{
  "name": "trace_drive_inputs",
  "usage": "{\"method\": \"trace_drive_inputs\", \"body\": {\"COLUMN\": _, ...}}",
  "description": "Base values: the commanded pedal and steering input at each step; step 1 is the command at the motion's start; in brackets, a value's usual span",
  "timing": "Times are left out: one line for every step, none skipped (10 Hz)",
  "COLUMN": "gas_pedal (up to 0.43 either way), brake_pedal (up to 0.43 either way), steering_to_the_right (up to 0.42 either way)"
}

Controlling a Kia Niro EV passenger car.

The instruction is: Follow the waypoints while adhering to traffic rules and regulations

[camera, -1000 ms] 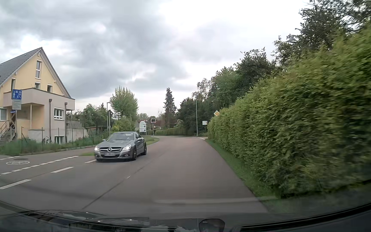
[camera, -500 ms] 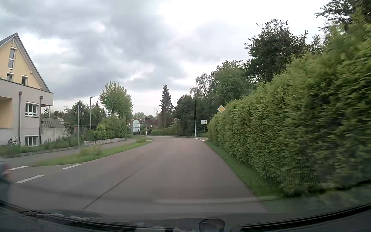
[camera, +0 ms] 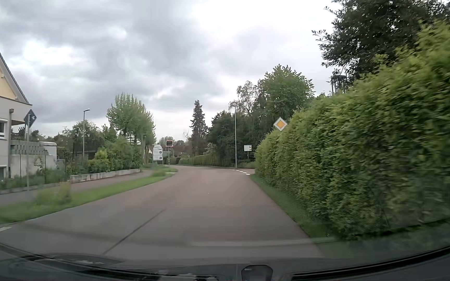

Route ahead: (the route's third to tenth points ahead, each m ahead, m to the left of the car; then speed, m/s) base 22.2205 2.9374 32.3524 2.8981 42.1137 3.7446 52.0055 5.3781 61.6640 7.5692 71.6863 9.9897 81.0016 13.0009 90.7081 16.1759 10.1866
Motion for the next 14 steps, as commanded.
{"method": "trace_drive_inputs", "body": {"gas_pedal": 0.098, "brake_pedal": 0.0, "steering_to_the_right": -0.003}}
{"method": "trace_drive_inputs", "body": {"gas_pedal": 0.098, "brake_pedal": 0.0, "steering_to_the_right": -0.004}}
{"method": "trace_drive_inputs", "body": {"gas_pedal": 0.098, "brake_pedal": 0.0, "steering_to_the_right": -0.004}}
{"method": "trace_drive_inputs", "body": {"gas_pedal": 0.11, "brake_pedal": 0.0, "steering_to_the_right": -0.004}}
{"method": "trace_drive_inputs", "body": {"gas_pedal": 0.11, "brake_pedal": 0.0, "steering_to_the_right": -0.005}}
{"method": "trace_drive_inputs", "body": {"gas_pedal": 0.11, "brake_pedal": 0.0, "steering_to_the_right": -0.006}}
{"method": "trace_drive_inputs", "body": {"gas_pedal": 0.11, "brake_pedal": 0.0, "steering_to_the_right": -0.008}}
{"method": "trace_drive_inputs", "body": {"gas_pedal": 0.11, "brake_pedal": 0.0, "steering_to_the_right": -0.009}}
{"method": "trace_drive_inputs", "body": {"gas_pedal": 0.11, "brake_pedal": 0.0, "steering_to_the_right": -0.01}}
{"method": "trace_drive_inputs", "body": {"gas_pedal": 0.11, "brake_pedal": 0.0, "steering_to_the_right": -0.012}}
{"method": "trace_drive_inputs", "body": {"gas_pedal": 0.11, "brake_pedal": 0.0, "steering_to_the_right": -0.012}}
{"method": "trace_drive_inputs", "body": {"gas_pedal": 0.11, "brake_pedal": 0.0, "steering_to_the_right": -0.012}}
{"method": "trace_drive_inputs", "body": {"gas_pedal": 0.11, "brake_pedal": 0.0, "steering_to_the_right": -0.012}}
{"method": "trace_drive_inputs", "body": {"gas_pedal": 0.11, "brake_pedal": 0.0, "steering_to_the_right": -0.012}}
